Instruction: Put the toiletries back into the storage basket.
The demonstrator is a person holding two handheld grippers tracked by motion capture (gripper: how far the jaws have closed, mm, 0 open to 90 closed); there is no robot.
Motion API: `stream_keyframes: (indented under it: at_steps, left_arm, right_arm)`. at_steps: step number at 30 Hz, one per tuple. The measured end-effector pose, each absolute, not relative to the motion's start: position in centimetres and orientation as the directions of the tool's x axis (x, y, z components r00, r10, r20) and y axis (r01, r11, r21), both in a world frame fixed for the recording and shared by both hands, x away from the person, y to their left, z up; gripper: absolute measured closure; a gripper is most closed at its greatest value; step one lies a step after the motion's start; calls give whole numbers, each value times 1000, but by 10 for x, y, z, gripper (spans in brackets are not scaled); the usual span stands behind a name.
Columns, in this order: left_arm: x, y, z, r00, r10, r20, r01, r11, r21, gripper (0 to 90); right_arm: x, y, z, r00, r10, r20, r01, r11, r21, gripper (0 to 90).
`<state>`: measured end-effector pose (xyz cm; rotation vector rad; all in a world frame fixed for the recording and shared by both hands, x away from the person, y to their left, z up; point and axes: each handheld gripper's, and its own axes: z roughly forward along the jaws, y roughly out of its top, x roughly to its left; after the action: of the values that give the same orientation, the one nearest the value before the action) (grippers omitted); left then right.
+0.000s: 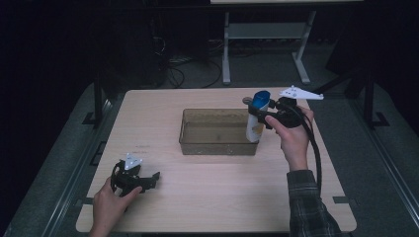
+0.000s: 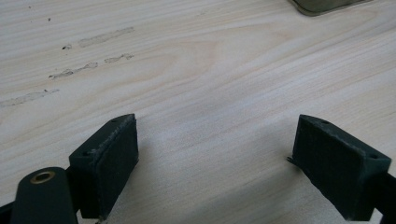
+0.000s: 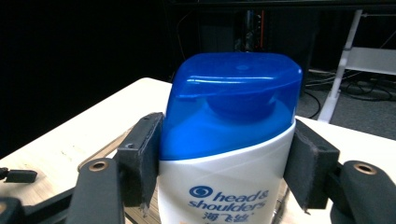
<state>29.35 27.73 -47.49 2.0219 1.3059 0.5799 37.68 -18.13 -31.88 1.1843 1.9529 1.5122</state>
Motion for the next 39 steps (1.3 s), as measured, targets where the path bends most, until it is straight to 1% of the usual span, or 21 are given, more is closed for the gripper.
stream_keyframes:
  at_steps: [15,26,39]
  left_arm:
    - [293,277,-475,407,913,16,624,-291,725,132]
    - [293,277,-475,406,914,15,625,-289,725,132]
    - [293,277,-475,409,912,18,625,-294,723,132]
  right_arm:
    - [390,-172,-331,-570,802,179,380,64,923,356]
    - [395,-166,-341,-571,805,164,405,102,909,355]
    - [397,-169,-361,-559,811,174,441,113,890,355]
